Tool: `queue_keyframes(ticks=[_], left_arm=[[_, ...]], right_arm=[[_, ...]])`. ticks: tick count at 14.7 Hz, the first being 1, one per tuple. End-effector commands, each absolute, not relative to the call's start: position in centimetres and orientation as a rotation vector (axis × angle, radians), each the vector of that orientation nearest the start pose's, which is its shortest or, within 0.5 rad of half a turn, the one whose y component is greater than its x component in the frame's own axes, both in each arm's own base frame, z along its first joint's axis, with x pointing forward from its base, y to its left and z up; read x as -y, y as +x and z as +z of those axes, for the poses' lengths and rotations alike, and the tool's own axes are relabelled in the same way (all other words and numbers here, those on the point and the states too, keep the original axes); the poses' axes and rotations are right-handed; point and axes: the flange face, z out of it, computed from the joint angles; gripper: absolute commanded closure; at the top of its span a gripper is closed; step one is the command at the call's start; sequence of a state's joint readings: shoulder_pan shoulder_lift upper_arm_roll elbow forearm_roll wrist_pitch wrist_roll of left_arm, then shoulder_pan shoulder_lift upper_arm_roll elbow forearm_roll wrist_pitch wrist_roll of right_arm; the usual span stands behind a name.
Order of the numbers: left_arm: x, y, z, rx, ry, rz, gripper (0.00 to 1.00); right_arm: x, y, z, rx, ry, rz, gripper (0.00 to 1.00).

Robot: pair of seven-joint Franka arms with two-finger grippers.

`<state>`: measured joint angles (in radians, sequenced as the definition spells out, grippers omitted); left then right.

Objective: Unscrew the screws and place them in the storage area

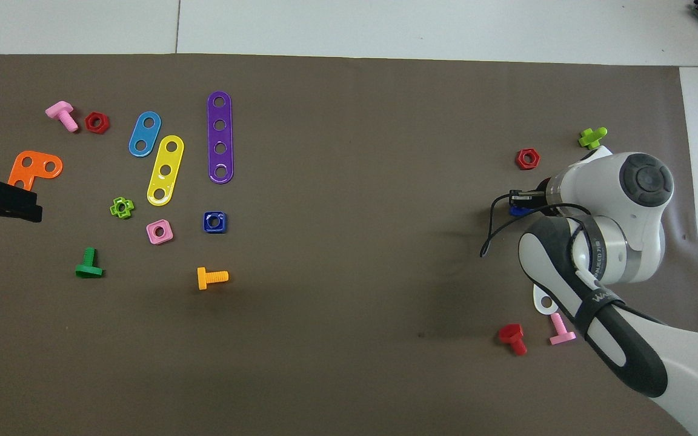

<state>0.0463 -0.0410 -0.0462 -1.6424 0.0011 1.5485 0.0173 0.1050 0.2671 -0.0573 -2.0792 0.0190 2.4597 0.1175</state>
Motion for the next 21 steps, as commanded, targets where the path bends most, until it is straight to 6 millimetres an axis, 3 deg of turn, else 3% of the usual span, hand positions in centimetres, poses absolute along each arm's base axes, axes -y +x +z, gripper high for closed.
queue_keyframes(ticks=[1, 4, 6, 9, 13, 15, 21], left_arm=[[-0.2, 53.0, 61.2, -0.024, -3.138, 0.07, 0.0], [-0.2, 53.0, 61.2, -0.024, -3.138, 0.07, 0.0], [-0.2, 53.0, 61.2, -0.024, -3.138, 0.07, 0.0], [-0.2, 53.0, 61.2, -0.024, -3.138, 0.07, 0.0], [-0.2, 53.0, 61.2, -0.024, -3.138, 0.07, 0.0], [-0.2, 53.0, 61.2, -0.024, -3.138, 0.07, 0.0], [-0.2, 53.0, 61.2, -0.024, -3.138, 0.07, 0.0]], right_arm=[[-3.1, 59.9, 36.2, -0.15, -3.093, -0.249, 0.0], [-2.3, 60.7, 43.1, -0.159, -3.101, -0.212, 0.0], [-1.5, 60.0, 48.4, -0.168, -3.104, -0.194, 0.0], [0.5, 57.5, 55.6, -0.214, -3.101, -0.143, 0.0], [3.0, 53.8, 62.9, -0.27, -3.104, -0.025, 0.0], [3.1, 53.1, 64.7, -0.267, -3.13, -0.022, 0.0], [2.2, 51.6, 64.1, -0.239, -3.136, 0.024, 0.0]])
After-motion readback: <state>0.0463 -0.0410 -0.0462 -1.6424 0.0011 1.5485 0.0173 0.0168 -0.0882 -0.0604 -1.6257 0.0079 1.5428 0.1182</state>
